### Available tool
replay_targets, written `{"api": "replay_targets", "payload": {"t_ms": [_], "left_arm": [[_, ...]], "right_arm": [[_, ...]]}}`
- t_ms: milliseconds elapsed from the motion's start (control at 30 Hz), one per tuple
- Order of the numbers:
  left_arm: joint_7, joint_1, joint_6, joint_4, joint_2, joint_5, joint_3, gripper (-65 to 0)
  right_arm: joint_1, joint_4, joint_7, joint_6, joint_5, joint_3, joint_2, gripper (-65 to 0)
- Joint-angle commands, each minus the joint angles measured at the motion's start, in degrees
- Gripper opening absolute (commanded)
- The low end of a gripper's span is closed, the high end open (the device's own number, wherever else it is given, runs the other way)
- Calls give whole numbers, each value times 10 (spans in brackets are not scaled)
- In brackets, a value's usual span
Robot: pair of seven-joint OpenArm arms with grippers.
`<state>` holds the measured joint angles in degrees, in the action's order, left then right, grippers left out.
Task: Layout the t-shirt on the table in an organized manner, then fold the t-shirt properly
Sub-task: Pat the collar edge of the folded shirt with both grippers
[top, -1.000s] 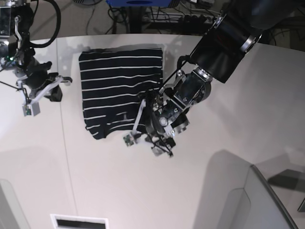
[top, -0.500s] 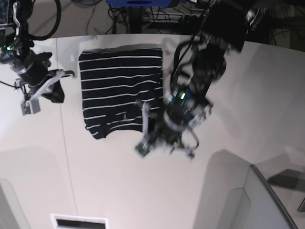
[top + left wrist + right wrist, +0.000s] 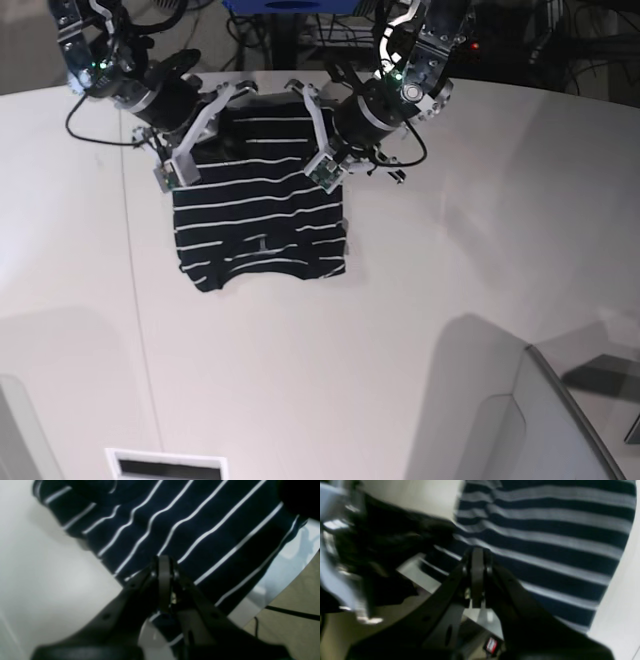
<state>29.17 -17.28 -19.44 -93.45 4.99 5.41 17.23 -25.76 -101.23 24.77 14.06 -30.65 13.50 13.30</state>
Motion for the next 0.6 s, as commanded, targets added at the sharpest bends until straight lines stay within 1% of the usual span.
{"api": "replay_targets", "payload": {"t_ms": [0,167,267,467,567], "left_arm": [[-9,2,1,0,3,-5,0,-650],[-10,20,1,57,5,0,0,-650],[-10,33,1,96,5,-5,0,-650],[-10,42,1,109,2,-6,0,-650],[-9,39,1,73,3,-6,-5,-650]], "right_arm": [[4,8,-25,6,-8,-1,4,-642],[21,96,-66,6,-10,-2,6,-642],[26,125,-83,7,-10,1,6,-642],[31,135,-85,7,-11,-1,6,-642],[22,102,-83,7,-11,-2,8,-642]]}}
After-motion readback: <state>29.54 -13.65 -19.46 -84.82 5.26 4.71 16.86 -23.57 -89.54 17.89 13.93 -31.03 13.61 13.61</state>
